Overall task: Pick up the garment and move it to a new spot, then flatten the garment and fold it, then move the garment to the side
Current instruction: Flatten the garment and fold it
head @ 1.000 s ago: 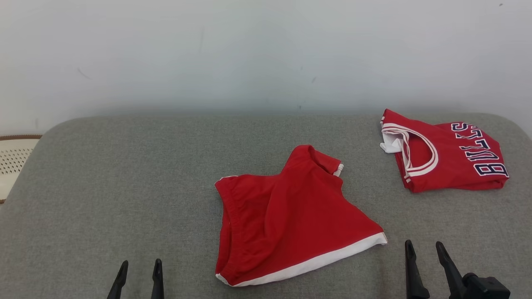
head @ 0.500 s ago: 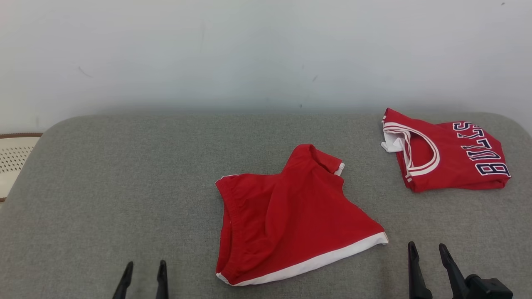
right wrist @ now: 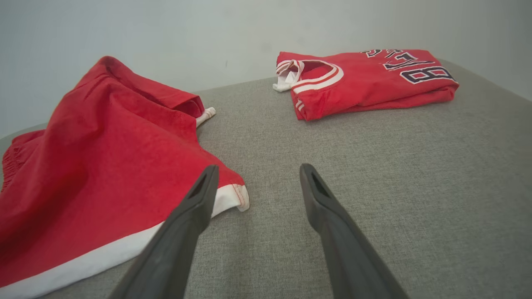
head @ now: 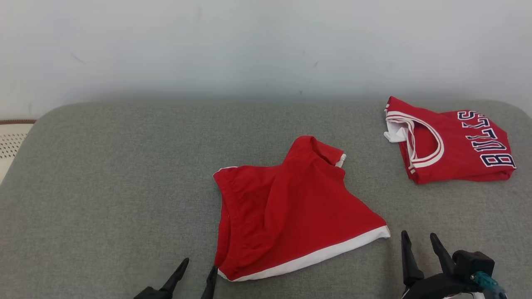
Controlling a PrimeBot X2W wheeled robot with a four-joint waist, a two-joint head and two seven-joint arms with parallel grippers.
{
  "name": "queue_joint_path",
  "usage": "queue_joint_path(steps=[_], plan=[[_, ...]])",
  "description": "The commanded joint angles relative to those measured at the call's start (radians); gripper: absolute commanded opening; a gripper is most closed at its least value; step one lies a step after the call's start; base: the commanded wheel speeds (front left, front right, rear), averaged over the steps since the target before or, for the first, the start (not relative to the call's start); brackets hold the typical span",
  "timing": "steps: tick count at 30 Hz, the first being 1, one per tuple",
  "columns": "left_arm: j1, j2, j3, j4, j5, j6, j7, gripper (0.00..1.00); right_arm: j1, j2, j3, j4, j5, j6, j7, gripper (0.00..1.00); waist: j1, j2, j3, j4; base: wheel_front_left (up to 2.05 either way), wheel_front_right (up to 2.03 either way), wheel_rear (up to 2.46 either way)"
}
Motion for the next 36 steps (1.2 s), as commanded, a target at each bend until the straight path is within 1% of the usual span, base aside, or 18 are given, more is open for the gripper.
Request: queue_joint_path(steps=[1,4,9,15,18,22,30,31,32,33,34,36], plan=[[-0.019,0.001,-0.011,0.019,0.01,-0.008,0.001,1.0,-0.022,-0.011,0.0,0.027,0.003,0.0,-0.002,1.0,0.0,0.0,0.017,0.001,0.0,0.0,0.0],[-0.049,-0.002,-0.053,0.068,0.019,-0.026,0.001,1.0,-0.07,-0.012,0.004,0.106,0.006,0.0,-0.002,1.0,0.0,0.0,0.037,0.002,0.0,0.0,0.0],[-0.09,0.004,-0.117,0.132,0.034,-0.041,-0.003,1.0,-0.143,-0.022,0.023,0.21,0.011,0.0,-0.023,1.0,0.0,0.0,0.067,0.004,0.0,0.0,0.0],[-0.143,0.012,-0.148,0.192,0.04,-0.049,-0.012,1.0,-0.209,-0.039,0.039,0.327,0.022,0.0,-0.045,1.0,0.0,0.0,0.086,0.005,0.0,0.0,0.0],[-0.164,0.013,-0.156,0.207,0.041,-0.047,-0.015,1.0,-0.235,-0.04,0.051,0.374,0.021,0.0,-0.054,1.0,0.0,0.0,0.091,0.005,0.0,0.0,0.0],[-0.195,0.012,-0.199,0.237,0.048,-0.052,-0.018,1.0,-0.27,-0.042,0.072,0.436,0.026,0.0,-0.069,1.0,0.0,0.0,0.098,0.007,0.0,0.0,0.0],[-0.214,0.01,-0.224,0.258,0.025,-0.057,-0.022,1.0,-0.313,-0.041,0.114,0.515,0.03,0.0,-0.078,1.0,0.0,0.0,0.099,0.014,0.0,0.0,0.0],[-0.216,0.009,-0.228,0.264,0.021,-0.057,-0.022,0.6,-0.317,-0.04,0.121,0.529,0.033,0.0,-0.079,1.0,0.0,0.0,0.098,0.015,0.0,0.0,0.0],[-0.217,0.009,-0.232,0.27,0.02,-0.058,-0.023,0.28,-0.325,-0.038,0.126,0.542,0.036,0.0,-0.08,0.44,0.0,0.0,0.098,0.016,0.0,0.0,0.0],[-0.218,0.008,-0.235,0.274,0.015,-0.058,-0.023,0.07,-0.333,-0.037,0.131,0.551,0.037,0.0,-0.081,0.27,0.0,0.0,0.098,0.018,0.0,0.0,0.0],[-0.219,0.007,-0.239,0.278,0.012,-0.057,-0.023,0.0,-0.338,-0.036,0.136,0.559,0.039,0.0,-0.082,0.0,0.0,0.0,0.099,0.019,0.0,0.0,0.0],[-0.22,0.005,-0.245,0.284,0.002,-0.057,-0.021,0.0,-0.348,-0.036,0.144,0.571,0.045,0.0,-0.084,0.0,0.0,0.0,0.094,0.022,0.0,0.0,0.0]])
